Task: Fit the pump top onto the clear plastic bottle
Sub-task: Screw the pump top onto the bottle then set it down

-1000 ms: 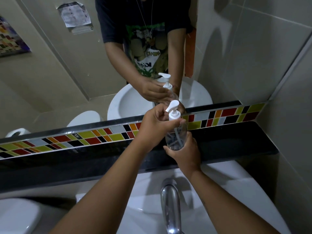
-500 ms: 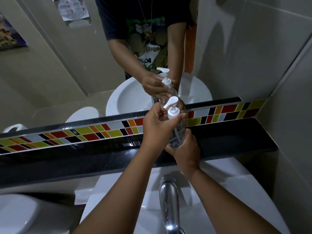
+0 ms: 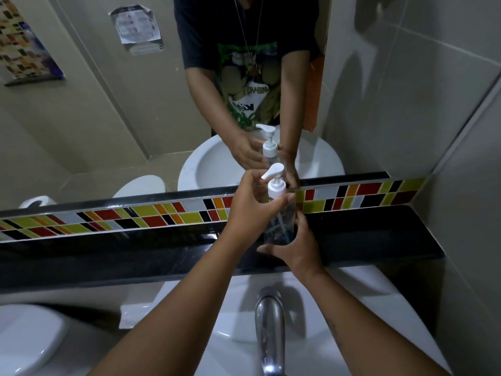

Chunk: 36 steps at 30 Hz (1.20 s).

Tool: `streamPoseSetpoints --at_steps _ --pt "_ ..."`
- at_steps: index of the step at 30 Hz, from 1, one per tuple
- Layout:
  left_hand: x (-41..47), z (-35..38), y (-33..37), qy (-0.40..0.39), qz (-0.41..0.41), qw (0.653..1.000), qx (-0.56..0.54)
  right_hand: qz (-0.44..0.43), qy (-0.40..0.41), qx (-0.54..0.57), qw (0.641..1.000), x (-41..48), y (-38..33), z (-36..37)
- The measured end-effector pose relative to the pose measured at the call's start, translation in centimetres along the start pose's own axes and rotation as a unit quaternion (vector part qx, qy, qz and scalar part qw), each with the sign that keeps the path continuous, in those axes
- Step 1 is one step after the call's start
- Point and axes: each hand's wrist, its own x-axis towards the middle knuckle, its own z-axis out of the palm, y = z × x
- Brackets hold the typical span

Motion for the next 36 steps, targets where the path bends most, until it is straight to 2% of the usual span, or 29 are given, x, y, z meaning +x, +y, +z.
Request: streamPoseSetpoints --at_steps 3,6,11,15,19,22,28,33,36 --pt "-1.0 -0.5 -0.6 -0.016 -0.025 0.999 0.015 0.014 -0.062 0.051 0.997 0.0 -0.2 -3.0" --pt "-2.4 -0.7 -2.3 -0.019 -0.056 0.998 0.027 0.005 -0.075 0.025 0.997 0.0 -0.8 -7.3" --pt "-3.7 0.0 -4.8 -0.041 -0.076 0.996 0.03 -0.084 -0.025 0.022 0.996 0.6 -6.1 -12.1" --pt "-3.3 1.2 -5.5 -0.034 -0.069 0.997 0.007 -0.169 -0.059 -0.015 0.984 0.6 -11.3 -11.9" --pt "-2.7 1.4 -6.1 -0.034 -0.053 0.998 0.029 -0.242 -0.111 -0.135 0.954 0.9 -14.2 -10.9" --pt "-2.4 0.8 -6.5 -0.019 -0.044 0.998 0.042 -0.292 -0.117 -0.202 0.928 1.5 -15.3 -10.0" --pt "-1.7 -1.2 -6.8 -0.025 -0.042 0.996 0.08 -0.347 -0.148 -0.333 0.864 2.5 -17.5 -8.5" --pt "-1.4 -2.1 -6.7 -0.042 -0.064 0.993 0.087 -0.346 -0.193 -0.374 0.838 3.6 -18.4 -8.3" --pt "-1.0 -2.3 -7.0 -0.047 -0.082 0.992 0.079 -0.384 -0.202 -0.386 0.814 4.2 -18.5 -8.2"
